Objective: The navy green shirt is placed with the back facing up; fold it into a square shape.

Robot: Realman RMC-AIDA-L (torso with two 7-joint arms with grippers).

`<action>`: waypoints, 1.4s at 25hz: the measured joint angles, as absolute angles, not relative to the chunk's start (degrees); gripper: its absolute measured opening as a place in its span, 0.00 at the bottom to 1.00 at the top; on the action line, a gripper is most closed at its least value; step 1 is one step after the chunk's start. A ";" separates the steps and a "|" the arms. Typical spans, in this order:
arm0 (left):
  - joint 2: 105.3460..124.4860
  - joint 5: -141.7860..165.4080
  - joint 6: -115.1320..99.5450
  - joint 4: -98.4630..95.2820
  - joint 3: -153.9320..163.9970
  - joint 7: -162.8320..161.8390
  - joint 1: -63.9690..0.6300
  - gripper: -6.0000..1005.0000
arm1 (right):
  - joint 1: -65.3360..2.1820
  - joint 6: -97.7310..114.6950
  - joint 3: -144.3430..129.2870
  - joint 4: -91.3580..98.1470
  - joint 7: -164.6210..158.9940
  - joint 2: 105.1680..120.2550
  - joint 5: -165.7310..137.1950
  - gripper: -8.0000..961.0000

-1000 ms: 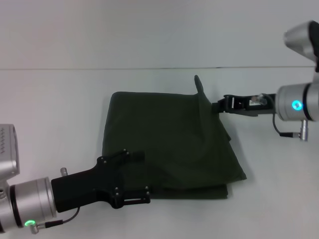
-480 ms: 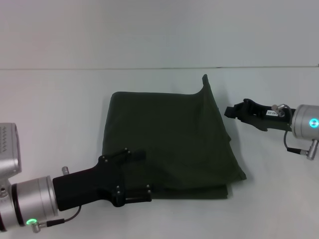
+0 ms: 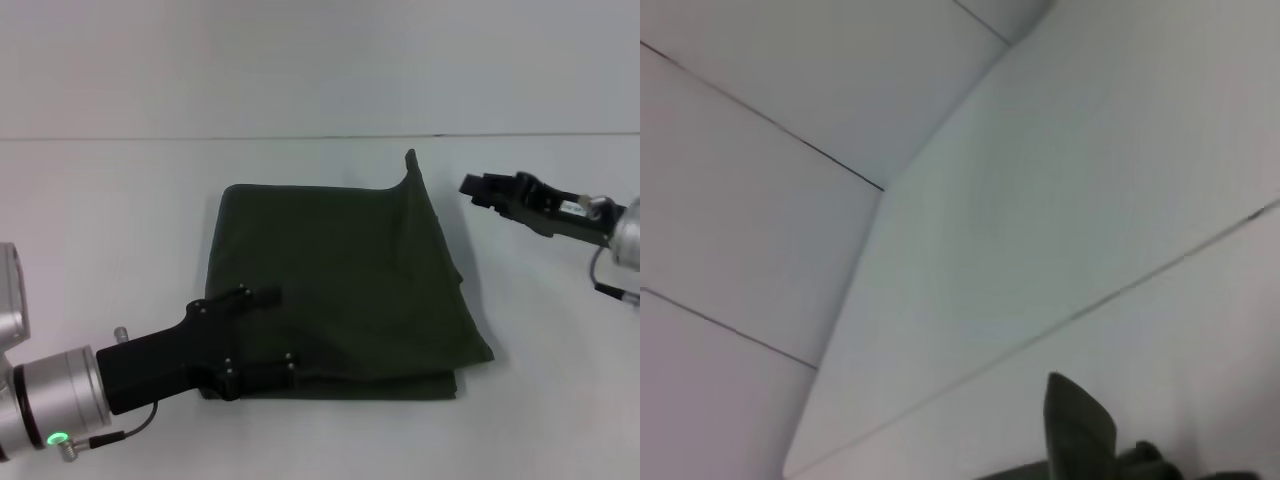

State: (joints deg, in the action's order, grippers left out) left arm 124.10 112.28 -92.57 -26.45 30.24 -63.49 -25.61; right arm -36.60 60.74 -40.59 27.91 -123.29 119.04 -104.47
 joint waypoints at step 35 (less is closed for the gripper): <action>124.01 111.43 -92.36 -26.46 30.16 -63.63 -25.71 0.95 | -43.86 48.72 -52.35 22.70 -125.69 119.71 -105.29 0.08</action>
